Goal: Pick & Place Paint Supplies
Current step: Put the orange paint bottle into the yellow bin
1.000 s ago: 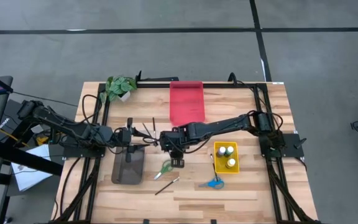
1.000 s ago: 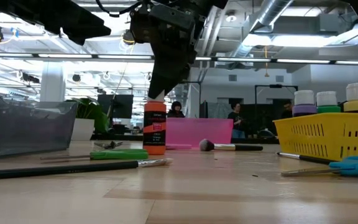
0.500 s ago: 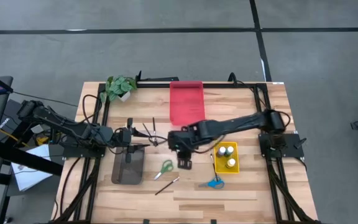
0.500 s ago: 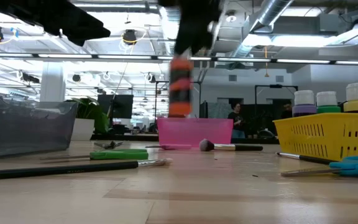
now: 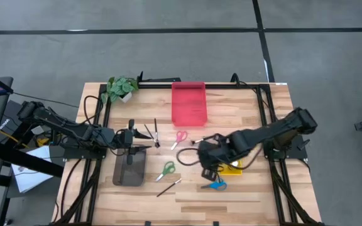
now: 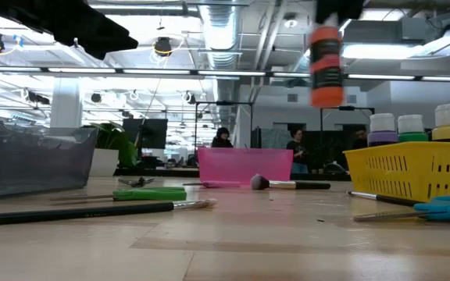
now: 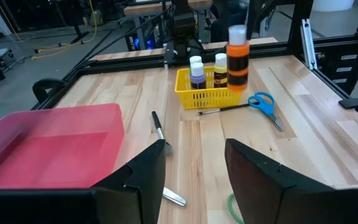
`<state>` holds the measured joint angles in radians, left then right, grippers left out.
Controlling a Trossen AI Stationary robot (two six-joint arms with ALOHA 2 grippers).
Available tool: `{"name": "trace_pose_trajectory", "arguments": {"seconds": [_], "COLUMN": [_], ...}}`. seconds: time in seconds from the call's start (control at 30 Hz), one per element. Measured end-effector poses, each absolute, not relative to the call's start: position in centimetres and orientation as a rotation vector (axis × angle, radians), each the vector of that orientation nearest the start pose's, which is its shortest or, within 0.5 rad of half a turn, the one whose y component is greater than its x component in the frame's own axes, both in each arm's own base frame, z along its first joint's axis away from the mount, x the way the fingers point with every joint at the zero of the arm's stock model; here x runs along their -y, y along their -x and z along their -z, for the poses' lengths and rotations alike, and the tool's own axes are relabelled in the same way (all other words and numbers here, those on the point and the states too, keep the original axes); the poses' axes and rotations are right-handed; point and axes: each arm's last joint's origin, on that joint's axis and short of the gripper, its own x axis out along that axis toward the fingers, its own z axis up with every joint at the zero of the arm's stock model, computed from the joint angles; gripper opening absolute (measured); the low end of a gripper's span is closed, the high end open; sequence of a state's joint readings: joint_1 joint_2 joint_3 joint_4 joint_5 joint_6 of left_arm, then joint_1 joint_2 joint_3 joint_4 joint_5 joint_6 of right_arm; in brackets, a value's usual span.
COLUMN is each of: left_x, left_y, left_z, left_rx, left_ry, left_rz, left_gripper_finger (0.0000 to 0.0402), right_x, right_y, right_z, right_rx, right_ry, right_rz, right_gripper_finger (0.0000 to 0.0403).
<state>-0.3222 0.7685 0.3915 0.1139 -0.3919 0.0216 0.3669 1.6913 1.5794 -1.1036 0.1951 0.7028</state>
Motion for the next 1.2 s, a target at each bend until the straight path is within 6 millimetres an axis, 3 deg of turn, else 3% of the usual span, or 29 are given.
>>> {"name": "trace_pose_trajectory", "arguments": {"seconds": [0.53,0.9,1.2], "left_x": [3.3,3.0,3.0], "left_y": [-16.9,-16.9,-16.9], "left_z": [-22.9,-22.9,-22.9], "left_rx": [-0.244,-0.245,-0.244], "left_ry": [-0.108,-0.103,-0.103], "left_rz": [-0.139,-0.159,-0.159], "left_gripper_finger": [0.0158,0.0158,0.0158], "right_x": [-11.9,-12.2,-12.3], "right_y": [-23.3,-22.5,-22.7], "right_z": [-28.7,-26.1,-26.0], "right_rx": [-1.117,-1.113,-1.109], "right_ry": [-0.428,-0.422,-0.409], "right_rz": [0.474,0.473,0.464], "right_gripper_finger": [0.0109,0.0109,0.0109]}}
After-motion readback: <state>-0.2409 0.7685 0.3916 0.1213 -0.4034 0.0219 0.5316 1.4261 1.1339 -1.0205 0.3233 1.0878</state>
